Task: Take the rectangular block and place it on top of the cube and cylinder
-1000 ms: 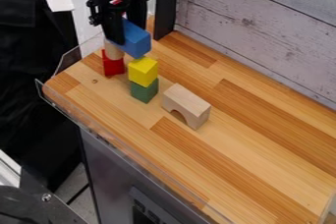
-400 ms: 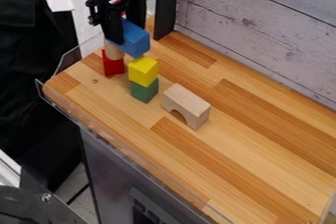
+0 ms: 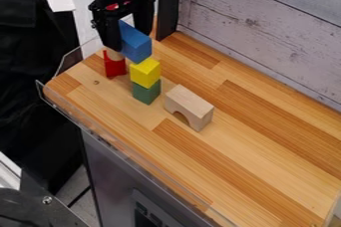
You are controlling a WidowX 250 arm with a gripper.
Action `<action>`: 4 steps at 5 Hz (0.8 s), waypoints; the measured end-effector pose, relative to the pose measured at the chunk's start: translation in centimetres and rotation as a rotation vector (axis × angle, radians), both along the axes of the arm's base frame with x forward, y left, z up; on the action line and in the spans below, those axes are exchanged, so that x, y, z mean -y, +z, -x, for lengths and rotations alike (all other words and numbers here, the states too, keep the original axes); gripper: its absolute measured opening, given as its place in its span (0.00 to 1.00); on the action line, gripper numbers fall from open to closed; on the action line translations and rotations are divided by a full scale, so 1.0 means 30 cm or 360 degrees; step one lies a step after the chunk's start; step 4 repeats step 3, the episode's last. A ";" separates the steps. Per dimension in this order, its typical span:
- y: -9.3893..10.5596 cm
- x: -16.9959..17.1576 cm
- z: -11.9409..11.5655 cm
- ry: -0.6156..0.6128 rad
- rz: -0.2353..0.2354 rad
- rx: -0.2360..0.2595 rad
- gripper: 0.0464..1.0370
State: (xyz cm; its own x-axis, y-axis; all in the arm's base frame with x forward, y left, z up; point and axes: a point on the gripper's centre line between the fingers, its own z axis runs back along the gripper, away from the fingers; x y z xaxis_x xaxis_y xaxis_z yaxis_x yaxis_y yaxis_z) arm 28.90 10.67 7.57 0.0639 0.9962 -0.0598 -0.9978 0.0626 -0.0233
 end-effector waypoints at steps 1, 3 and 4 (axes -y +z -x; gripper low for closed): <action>-0.002 0.001 0.001 -0.0014 0.0004 -0.0003 0.96; 0.107 -0.015 -0.022 -0.0077 -0.0070 0.0050 0.96; 0.107 -0.015 -0.022 -0.0077 -0.0070 0.0050 0.96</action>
